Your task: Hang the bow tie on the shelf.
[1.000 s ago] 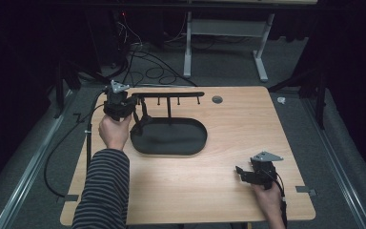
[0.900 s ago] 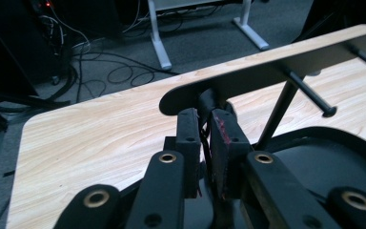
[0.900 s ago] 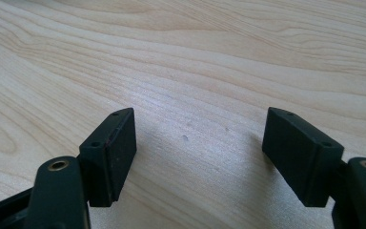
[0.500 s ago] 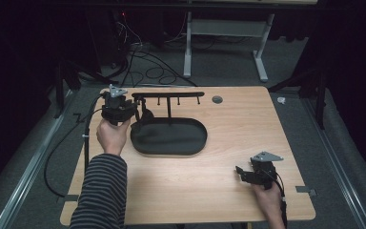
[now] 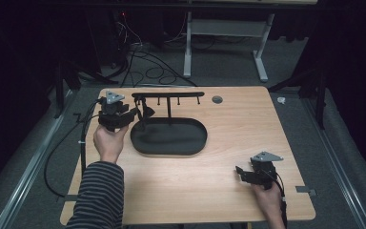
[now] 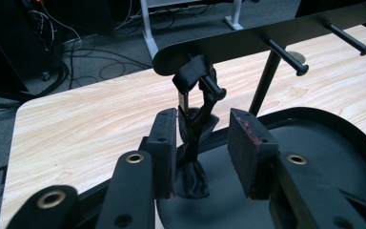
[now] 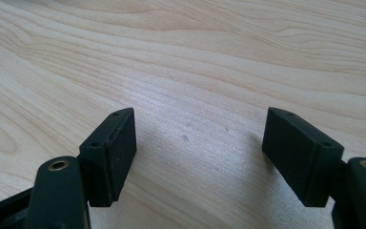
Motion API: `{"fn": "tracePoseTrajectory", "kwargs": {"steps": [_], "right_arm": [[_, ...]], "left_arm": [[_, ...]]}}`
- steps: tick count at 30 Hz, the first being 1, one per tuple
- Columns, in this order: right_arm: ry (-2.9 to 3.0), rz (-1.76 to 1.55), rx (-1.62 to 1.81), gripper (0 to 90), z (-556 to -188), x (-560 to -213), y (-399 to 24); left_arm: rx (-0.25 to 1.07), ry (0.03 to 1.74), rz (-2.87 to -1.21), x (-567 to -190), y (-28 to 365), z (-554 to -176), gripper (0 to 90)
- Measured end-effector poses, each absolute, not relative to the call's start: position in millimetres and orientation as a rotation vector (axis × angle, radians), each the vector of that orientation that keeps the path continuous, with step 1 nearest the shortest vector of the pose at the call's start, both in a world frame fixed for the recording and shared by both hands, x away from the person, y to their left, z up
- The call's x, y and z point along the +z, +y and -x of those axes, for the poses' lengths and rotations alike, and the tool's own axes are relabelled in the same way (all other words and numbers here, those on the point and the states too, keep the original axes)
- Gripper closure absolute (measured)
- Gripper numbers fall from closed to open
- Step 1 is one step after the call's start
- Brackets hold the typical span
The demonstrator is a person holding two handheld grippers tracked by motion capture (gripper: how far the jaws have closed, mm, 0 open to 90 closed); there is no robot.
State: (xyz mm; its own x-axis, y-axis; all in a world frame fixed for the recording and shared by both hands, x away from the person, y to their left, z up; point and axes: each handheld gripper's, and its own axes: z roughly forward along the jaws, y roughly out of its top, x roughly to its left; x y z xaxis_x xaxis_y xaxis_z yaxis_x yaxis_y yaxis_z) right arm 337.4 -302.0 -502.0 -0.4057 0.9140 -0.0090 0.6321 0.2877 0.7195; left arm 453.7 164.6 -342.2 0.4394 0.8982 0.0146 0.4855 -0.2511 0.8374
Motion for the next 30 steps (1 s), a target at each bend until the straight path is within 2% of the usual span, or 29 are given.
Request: {"fn": "tracePoseTrajectory", "kwargs": {"steps": [30], "right_arm": [[2.141,-1.386,0.9,28.5,-337,-502,-302]], "left_arm": [[0.646,1.122,-1.873,-336,171,-425,62.0]]}}
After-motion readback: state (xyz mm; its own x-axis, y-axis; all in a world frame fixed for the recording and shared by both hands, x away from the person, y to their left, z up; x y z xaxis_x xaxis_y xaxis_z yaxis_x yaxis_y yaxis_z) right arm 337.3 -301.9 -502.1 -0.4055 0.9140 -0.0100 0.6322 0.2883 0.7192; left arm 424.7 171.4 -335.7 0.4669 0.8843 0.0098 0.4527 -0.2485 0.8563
